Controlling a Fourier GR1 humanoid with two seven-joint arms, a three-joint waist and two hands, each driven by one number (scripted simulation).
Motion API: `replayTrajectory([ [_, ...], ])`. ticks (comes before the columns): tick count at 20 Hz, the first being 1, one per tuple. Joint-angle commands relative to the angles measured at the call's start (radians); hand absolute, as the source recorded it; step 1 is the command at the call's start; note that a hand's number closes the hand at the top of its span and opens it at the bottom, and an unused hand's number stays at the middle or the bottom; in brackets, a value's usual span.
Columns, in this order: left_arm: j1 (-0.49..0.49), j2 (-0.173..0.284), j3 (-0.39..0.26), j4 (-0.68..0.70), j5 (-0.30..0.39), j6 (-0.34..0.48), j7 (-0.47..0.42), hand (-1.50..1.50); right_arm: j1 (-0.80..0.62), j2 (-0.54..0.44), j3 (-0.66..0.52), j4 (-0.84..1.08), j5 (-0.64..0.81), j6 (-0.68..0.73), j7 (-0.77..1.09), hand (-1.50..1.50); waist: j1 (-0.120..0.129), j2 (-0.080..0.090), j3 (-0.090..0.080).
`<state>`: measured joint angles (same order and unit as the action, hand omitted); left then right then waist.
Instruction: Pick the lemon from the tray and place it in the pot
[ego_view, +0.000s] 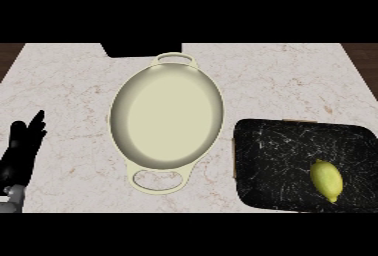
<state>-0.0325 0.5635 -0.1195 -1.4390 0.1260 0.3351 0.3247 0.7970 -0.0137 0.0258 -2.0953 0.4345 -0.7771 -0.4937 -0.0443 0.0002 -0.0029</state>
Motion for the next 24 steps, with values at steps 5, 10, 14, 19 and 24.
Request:
replayTrajectory([
  [5,-0.032,-0.017,-0.021,-0.009,-0.007,-0.026,0.025,0.0,0.337,0.0,0.119,-0.121,0.299,0.144,0.269,-1.5,0.046,0.014,-0.001],
  [10,-0.013,-0.035,-0.02,-0.024,-0.036,-0.017,0.013,0.0,0.343,0.013,0.206,-0.243,0.489,0.259,0.473,-1.5,0.054,0.005,0.001],
  [14,-0.05,-0.015,0.033,0.045,-0.004,-0.089,-0.012,0.0,0.192,0.013,0.127,-0.264,0.525,0.382,0.657,-1.5,0.054,0.006,0.002],
  [19,-0.082,-0.079,0.006,0.067,-0.077,-0.047,0.018,0.0,0.025,0.014,0.189,-0.234,0.618,0.409,0.819,-1.5,0.05,0.004,0.002],
  [24,-0.061,-0.108,0.034,0.068,-0.108,-0.051,0.0,0.0,-0.051,0.011,0.13,-0.108,0.586,0.445,0.788,-1.5,0.043,0.0,0.003],
])
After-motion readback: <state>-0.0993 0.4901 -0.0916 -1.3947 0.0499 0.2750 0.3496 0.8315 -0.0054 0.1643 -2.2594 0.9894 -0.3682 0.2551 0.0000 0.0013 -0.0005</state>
